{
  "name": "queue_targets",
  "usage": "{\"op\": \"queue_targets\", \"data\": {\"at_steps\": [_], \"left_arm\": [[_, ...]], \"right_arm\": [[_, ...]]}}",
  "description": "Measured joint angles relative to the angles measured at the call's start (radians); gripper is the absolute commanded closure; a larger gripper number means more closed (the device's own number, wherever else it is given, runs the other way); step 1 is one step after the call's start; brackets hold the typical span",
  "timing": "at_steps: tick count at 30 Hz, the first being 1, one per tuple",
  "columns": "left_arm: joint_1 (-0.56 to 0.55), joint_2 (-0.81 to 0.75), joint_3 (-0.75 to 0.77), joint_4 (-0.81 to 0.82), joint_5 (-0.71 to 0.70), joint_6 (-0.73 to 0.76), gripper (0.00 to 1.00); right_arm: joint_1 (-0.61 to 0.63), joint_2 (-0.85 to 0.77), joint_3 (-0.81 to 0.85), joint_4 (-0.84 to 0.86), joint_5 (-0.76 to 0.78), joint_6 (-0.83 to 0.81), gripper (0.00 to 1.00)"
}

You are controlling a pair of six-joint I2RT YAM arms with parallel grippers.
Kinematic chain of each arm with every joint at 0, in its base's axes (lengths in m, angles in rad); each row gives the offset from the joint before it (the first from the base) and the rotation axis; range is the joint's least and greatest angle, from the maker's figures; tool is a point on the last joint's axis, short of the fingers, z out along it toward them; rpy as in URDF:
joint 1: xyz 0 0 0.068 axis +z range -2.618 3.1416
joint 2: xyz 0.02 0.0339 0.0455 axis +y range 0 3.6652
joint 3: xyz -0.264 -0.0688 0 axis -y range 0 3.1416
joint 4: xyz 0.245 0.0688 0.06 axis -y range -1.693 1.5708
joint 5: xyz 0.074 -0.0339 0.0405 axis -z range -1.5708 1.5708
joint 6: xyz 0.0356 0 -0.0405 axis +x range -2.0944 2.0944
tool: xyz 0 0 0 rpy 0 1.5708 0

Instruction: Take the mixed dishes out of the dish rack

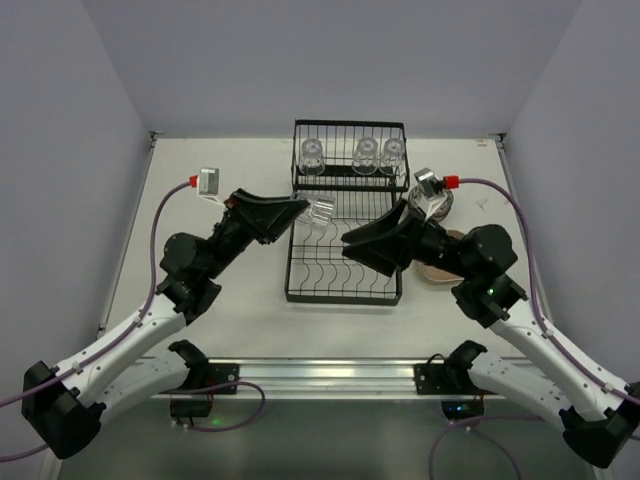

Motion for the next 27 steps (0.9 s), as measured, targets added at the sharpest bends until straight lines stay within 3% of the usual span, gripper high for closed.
{"op": "queue_targets", "data": {"at_steps": [7,10,15,19,22,27], "left_arm": [[-0.051,-0.114,-0.119,0.063,-0.136,-0.098,1.0],[-0.053,-0.124,-0.154,0.069,-0.163,-0.121,1.0],[-0.054,-0.122,-0.183,0.069,-0.186,-0.152,1.0],[-0.055,-0.136,-0.183,0.068,-0.209,-0.154,1.0],[-0.055,-0.164,-0.191,0.056,-0.228,-0.149,1.0],[-0.055,-0.193,-0.2,-0.006,-0.272,-0.157,1.0]], "right_arm": [[0.112,0.13,0.108,-0.032,0.154,-0.104,0.4],[0.132,0.158,0.129,-0.037,0.195,-0.136,0.53],[0.185,0.242,0.184,-0.063,0.245,-0.179,0.57],[0.226,0.296,0.211,-0.094,0.288,-0.207,0.69],[0.233,0.311,0.215,-0.105,0.306,-0.224,1.0],[0.243,0.334,0.225,-0.11,0.312,-0.268,1.0]]}}
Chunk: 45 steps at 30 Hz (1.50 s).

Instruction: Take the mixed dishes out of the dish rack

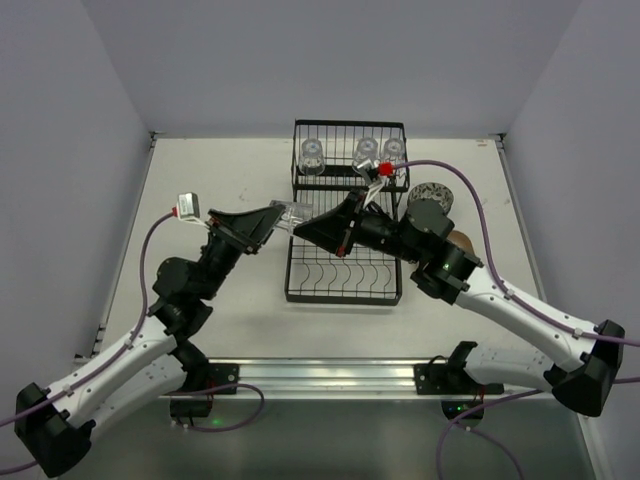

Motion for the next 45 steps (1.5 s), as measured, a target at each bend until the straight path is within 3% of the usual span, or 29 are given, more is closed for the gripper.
{"op": "queue_targets", "data": {"at_steps": [1,2,4,8,13,18,25,34,39,45], "left_arm": [[0.0,-0.008,0.0,-0.013,-0.007,0.001,0.9],[0.0,-0.016,0.0,-0.026,-0.011,0.002,0.56],[0.0,-0.038,0.0,-0.063,-0.018,0.013,0.0],[-0.001,-0.096,0.028,-0.201,-0.066,0.088,0.0],[-0.003,-0.112,0.253,-0.627,-0.291,0.222,0.0],[-0.003,-0.166,0.357,-0.908,-0.481,0.337,0.0],[-0.003,-0.135,0.503,-1.183,-0.56,0.541,0.0],[-0.003,-0.121,0.583,-1.374,-0.697,0.738,0.0],[-0.003,-0.151,0.566,-1.39,-0.756,0.793,0.0],[-0.003,-0.182,0.529,-1.389,-0.785,0.824,0.0]], "right_arm": [[0.0,0.004,0.002,0.0,0.0,-0.003,1.0],[0.001,0.006,0.002,0.0,-0.001,-0.006,1.0],[0.005,0.01,0.003,0.0,-0.002,-0.011,1.0],[0.005,0.018,0.02,-0.021,0.026,-0.021,1.0],[0.006,0.046,0.109,-0.156,0.071,-0.082,1.0],[0.037,0.064,0.196,-0.414,0.196,-0.17,1.0],[0.214,0.163,0.327,-0.862,0.415,-0.247,1.0],[0.475,0.501,0.431,-1.238,0.521,-0.254,1.0],[0.494,0.673,0.462,-1.295,0.521,-0.296,1.0],[0.492,0.758,0.509,-1.3,0.509,-0.352,1.0]]}}
